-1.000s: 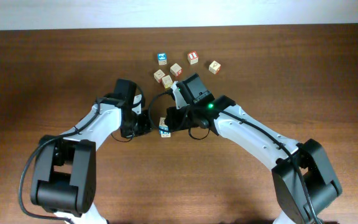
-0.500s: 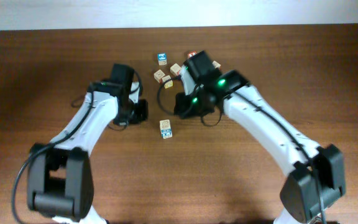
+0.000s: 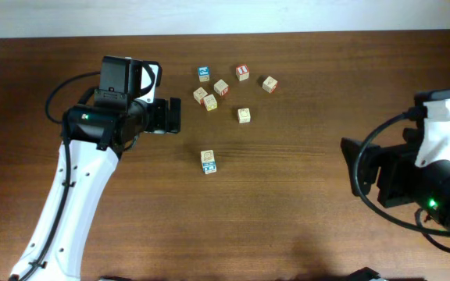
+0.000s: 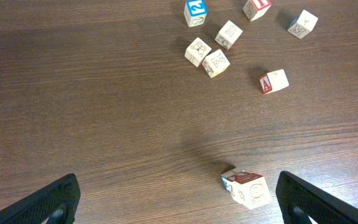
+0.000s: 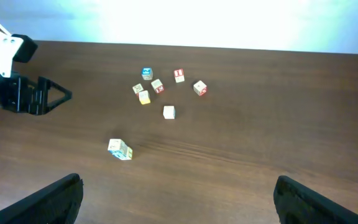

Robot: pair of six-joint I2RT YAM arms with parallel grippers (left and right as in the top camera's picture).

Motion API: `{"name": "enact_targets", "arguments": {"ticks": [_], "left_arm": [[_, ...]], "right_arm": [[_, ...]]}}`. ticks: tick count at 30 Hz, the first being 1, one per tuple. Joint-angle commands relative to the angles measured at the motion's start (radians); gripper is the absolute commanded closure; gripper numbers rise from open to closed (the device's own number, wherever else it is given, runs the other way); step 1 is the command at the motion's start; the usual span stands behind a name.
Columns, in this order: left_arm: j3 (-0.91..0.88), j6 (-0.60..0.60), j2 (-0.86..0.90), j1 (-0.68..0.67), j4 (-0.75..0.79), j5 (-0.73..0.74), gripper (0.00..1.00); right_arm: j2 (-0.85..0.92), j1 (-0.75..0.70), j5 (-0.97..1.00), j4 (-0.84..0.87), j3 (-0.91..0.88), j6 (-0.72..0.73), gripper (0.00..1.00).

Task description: Rotate 3 blocks

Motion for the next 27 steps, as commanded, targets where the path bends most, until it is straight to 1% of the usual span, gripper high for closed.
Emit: {"name": "enact_targets", "arguments": {"ticks": [1, 2, 3, 4, 5, 6, 7, 9, 10, 11, 12, 13, 14, 16, 18, 20, 23, 27], "left_arm": [[0.004, 0.019, -0.004, 0.006, 0.002, -0.003, 0.01], [0.004, 0.019, -0.004, 0.006, 0.002, -0.003, 0.01], [0.004, 0.019, -0.004, 0.006, 0.002, -0.003, 0.01], [0.004, 0.019, -0.004, 0.006, 0.002, -0.003, 0.01], [0.004, 0.019, -0.004, 0.006, 0.002, -0.003, 0.01], [0.004, 0.019, -0.004, 0.006, 0.002, -0.003, 0.01], [0.004, 0.019, -0.004, 0.006, 0.002, -0.003, 0.01], [0.004, 0.019, -0.004, 0.006, 0.002, -0.003, 0.01], [0.004, 0.019, -0.004, 0.006, 0.002, -0.003, 0.01], [0.004, 0.019, -0.004, 0.006, 0.002, -0.003, 0.01], [0.004, 0.019, -0.004, 0.006, 0.002, -0.003, 0.01], [0.004, 0.019, -0.004, 0.006, 0.002, -0.003, 0.01], [0.004, 0.019, -0.004, 0.006, 0.002, -0.003, 0.01], [0.004, 0.019, -0.004, 0.006, 0.002, -0.003, 0.01], [0.004, 0.019, -0.004, 0.006, 0.002, -0.003, 0.01], [0.004, 0.019, -0.004, 0.006, 0.002, -0.003, 0.01], [0.004, 0.019, -0.004, 0.006, 0.002, -0.003, 0.01], [0.004, 0.019, -0.004, 0.006, 0.002, -0.003, 0.01]], "right_arm": [[-0.006, -0.004, 0.036, -0.02, 0.006, -0.023, 0.02], [-0.008, -0.01, 0.085, -0.021, 0.0, -0.023, 0.02], [-0.036, -0.055, 0.102, 0.016, -0.05, -0.023, 0.02], [-0.115, -0.146, 0.062, 0.163, -0.179, -0.074, 0.02], [-0.248, -0.243, -0.084, 0.372, -0.4, -0.265, 0.02], [-0.313, -0.275, -0.135, 0.455, -0.51, -0.328, 0.02], [-0.426, -0.333, -0.196, 0.59, -0.7, -0.355, 0.02], [-0.596, -0.409, -0.254, 0.781, -0.987, -0.355, 0.02], [-0.662, -0.425, -0.257, 0.853, -1.099, -0.355, 0.02], [-0.743, -0.438, -0.256, 0.95, -1.25, -0.355, 0.02], [-0.84, -0.448, -0.256, 1.067, -1.418, -0.355, 0.02], [-0.898, -0.45, -0.256, 1.15, -1.526, -0.355, 0.02], [-0.98, -0.45, -0.256, 1.274, -1.683, -0.354, 0.02], [-1.068, -0.448, -0.254, 1.423, -1.865, -0.332, 0.02], [-1.155, -0.448, -0.232, 1.469, -1.992, -0.249, 0.02], [-1.159, -0.448, -0.215, 1.48, -2.039, -0.249, 0.02], [-1.159, -0.448, -0.21, 1.47, -2.08, -0.249, 0.02], [-1.159, -0.448, -0.184, 1.465, -2.08, -0.249, 0.02]]}}
